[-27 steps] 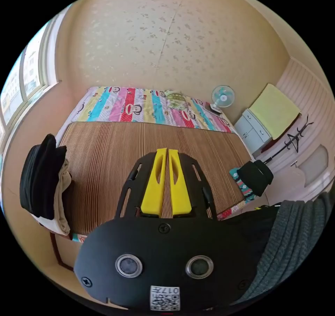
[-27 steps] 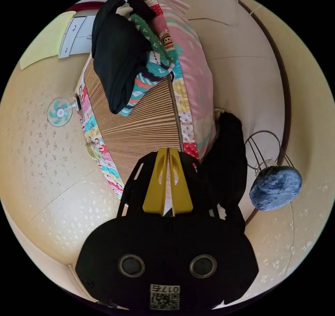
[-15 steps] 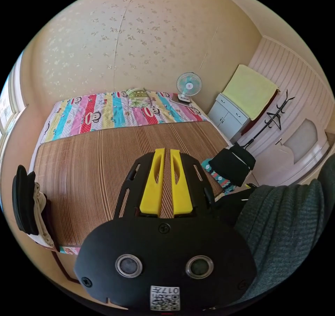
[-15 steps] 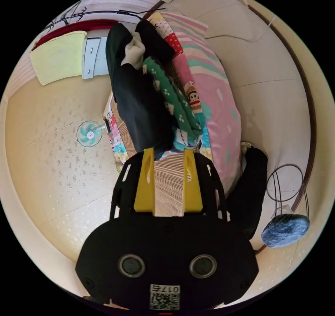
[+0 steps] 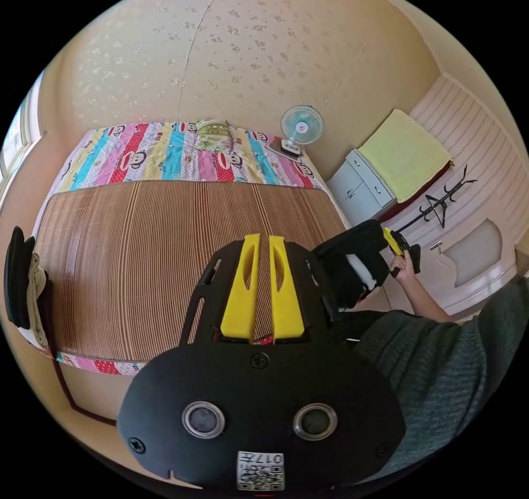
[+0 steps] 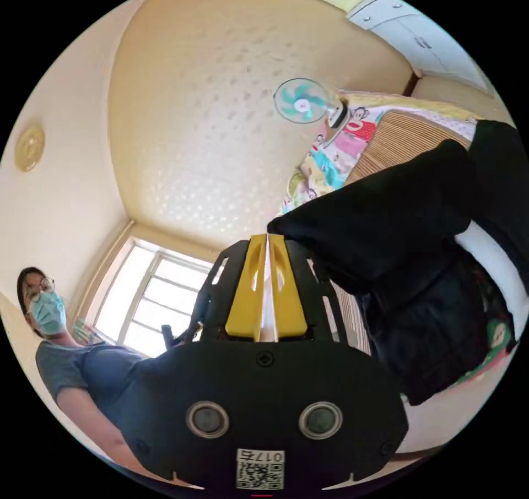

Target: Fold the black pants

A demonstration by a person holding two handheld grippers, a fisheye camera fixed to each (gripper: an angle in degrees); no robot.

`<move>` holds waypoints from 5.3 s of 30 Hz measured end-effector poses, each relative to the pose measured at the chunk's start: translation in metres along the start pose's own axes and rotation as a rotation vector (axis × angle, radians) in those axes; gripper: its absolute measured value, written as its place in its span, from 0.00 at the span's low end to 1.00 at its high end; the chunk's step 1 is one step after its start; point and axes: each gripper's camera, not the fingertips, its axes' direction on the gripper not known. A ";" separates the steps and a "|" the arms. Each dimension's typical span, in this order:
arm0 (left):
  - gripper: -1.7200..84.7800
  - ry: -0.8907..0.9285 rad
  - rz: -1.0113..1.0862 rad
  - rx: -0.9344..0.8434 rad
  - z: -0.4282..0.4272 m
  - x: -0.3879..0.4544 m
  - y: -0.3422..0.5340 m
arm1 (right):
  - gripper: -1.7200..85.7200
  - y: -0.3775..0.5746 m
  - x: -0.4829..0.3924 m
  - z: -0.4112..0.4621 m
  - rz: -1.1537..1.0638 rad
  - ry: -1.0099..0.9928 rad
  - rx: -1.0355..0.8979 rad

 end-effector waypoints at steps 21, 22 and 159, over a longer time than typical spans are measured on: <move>0.10 0.016 -0.216 -0.012 0.042 0.000 0.077 | 0.05 0.229 0.005 -0.074 0.494 0.494 0.020; 0.11 0.038 -0.166 -0.006 0.045 0.011 0.068 | 0.05 0.226 -0.008 -0.075 0.436 0.438 0.048; 0.16 -0.127 -0.313 -0.694 0.103 -0.656 -0.070 | 0.14 0.181 0.073 0.645 0.215 0.488 -0.988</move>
